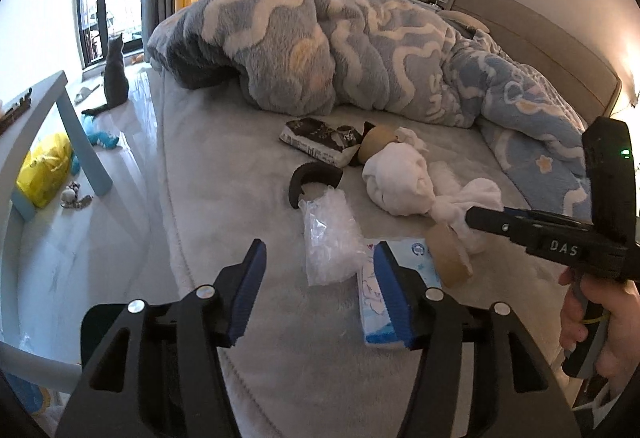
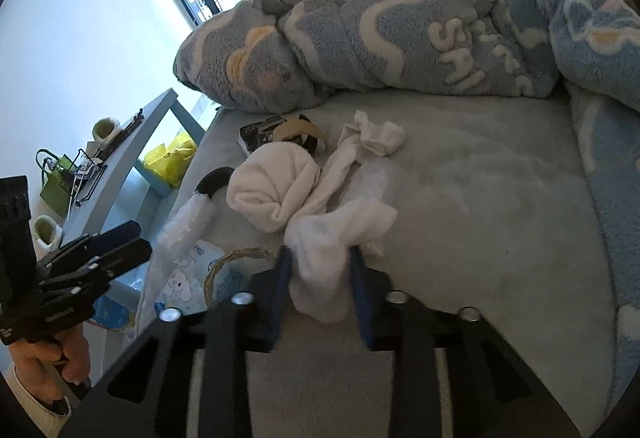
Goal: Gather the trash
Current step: 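Grasp the white sock with the right tool while the left tool grasps the clear plastic wrap, then carry the sock and plastic wrap with both tools toward the black trash bin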
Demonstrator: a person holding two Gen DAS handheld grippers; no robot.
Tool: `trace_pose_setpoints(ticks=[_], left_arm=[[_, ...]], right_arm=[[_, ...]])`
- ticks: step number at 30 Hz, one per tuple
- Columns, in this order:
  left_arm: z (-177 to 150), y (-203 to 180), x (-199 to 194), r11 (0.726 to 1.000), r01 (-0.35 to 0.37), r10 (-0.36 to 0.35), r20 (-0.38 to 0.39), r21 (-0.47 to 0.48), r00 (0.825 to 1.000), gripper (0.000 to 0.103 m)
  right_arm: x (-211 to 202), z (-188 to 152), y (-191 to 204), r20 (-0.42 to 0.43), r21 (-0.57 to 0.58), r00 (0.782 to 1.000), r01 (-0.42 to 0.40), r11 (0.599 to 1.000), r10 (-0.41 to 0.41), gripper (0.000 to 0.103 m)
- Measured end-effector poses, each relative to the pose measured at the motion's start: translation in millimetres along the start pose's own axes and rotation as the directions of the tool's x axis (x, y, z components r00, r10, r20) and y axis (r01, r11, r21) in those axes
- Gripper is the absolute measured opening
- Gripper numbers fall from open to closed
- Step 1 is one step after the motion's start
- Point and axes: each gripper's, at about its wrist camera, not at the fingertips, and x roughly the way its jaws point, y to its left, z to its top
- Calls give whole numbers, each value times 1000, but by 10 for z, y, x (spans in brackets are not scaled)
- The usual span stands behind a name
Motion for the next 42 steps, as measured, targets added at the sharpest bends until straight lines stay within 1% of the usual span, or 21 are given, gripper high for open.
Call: trace_pose_setpoints(ticks=[5, 9, 11, 13, 15, 17, 19, 23, 26, 31, 33, 36, 38, 42], left_arm=[[32, 7, 101, 1000, 12, -13, -11, -12, 1000, 60], [79, -7, 159, 1000, 18, -18, -12, -24, 1000, 57], [107, -37, 205, 1000, 21, -21, -16, -24, 1000, 56], [117, -61, 276, 1000, 16, -17, -34, -24, 999, 52], [113, -65, 331, 1000, 15, -17, -49, -26, 999, 49], [100, -56, 389, 999, 11, -13, -71, -30, 997, 44], [91, -28, 424, 999, 19, -23, -83, -46, 996, 42], [94, 6, 418, 996, 43, -50, -82, -80, 995, 37], [111, 0, 383, 994, 59, -66, -69, -96, 995, 35], [149, -14, 267, 992, 77, -80, -29, -102, 996, 32], [164, -13, 214, 992, 75, -77, -11, -101, 997, 31], [199, 3, 112, 991, 76, -74, 24, -106, 997, 31], [214, 8, 62, 992, 74, -70, 40, -101, 997, 31], [210, 51, -26, 994, 56, -52, 56, -89, 997, 31]], right_arm=[[-69, 85, 17, 28, 4, 999, -27, 1000, 27, 13], [-113, 181, 37, 61, 7, 997, -54, 998, 54, 12], [-129, 244, 19, 80, 28, 994, -72, 997, 69, 12], [-156, 312, 9, 104, 49, 991, -94, 994, 88, 12], [-190, 347, 17, 120, 50, 989, -96, 994, 89, 12], [-223, 380, 11, 135, 54, 987, -99, 994, 91, 11], [-271, 396, -7, 155, 57, 984, -101, 993, 91, 11], [-395, 442, -43, 205, 78, 975, -103, 992, 85, 11], [-474, 467, -20, 246, 74, 965, -107, 992, 85, 11], [-628, 508, 15, 317, 62, 942, -131, 989, 105, 11], [-686, 532, 20, 342, 63, 933, -143, 988, 113, 10], [-736, 554, 43, 359, 59, 926, -148, 987, 117, 10], [-791, 580, 78, 379, 56, 917, -155, 986, 122, 10], [-885, 623, 169, 414, 36, 900, -167, 985, 138, 10]])
